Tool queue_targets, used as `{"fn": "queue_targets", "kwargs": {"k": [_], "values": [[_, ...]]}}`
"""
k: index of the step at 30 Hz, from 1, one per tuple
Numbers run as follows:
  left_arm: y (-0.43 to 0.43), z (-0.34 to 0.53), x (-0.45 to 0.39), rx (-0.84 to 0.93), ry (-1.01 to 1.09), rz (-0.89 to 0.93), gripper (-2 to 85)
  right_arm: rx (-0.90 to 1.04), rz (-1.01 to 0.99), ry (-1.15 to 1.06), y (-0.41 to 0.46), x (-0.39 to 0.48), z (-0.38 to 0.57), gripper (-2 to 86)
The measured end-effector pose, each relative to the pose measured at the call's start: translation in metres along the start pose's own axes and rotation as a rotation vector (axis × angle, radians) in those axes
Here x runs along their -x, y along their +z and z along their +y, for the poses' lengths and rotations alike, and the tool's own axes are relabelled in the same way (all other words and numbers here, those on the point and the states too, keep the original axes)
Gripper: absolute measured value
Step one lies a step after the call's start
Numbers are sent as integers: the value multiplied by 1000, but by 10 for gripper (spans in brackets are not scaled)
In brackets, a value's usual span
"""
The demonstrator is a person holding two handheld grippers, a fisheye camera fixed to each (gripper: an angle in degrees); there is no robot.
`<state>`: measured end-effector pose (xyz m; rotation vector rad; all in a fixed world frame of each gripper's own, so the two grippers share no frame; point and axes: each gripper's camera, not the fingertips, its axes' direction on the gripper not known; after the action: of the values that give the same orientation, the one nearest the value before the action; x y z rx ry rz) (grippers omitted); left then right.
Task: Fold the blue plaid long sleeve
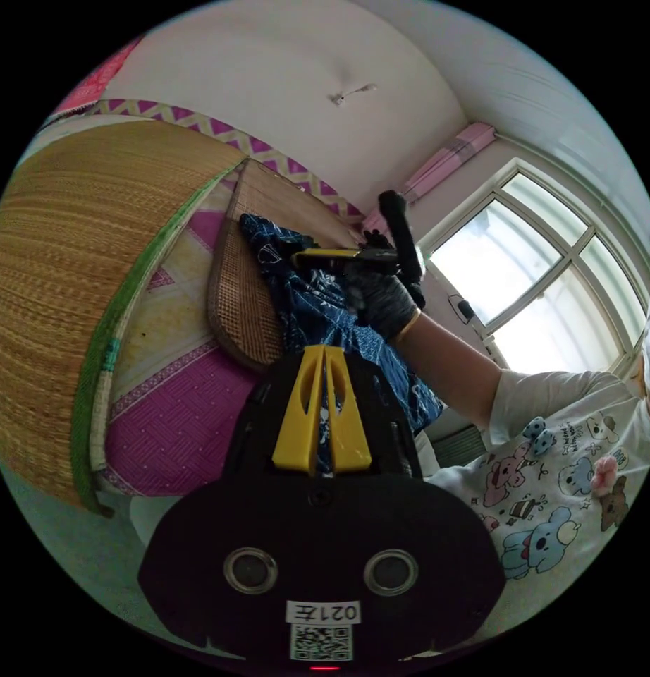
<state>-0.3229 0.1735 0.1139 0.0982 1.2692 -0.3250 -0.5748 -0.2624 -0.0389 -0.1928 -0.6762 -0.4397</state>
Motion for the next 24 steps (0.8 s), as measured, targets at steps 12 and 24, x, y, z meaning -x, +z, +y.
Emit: {"fn": "queue_targets", "kwargs": {"k": [12,24], "values": [[-23,-10,-15,48,10,18,-10,-110,103,280,-99,-184,152,2],[-14,-21,-55,80,88,-43,-10,59,122,516,-69,-267,296,-6]]}}
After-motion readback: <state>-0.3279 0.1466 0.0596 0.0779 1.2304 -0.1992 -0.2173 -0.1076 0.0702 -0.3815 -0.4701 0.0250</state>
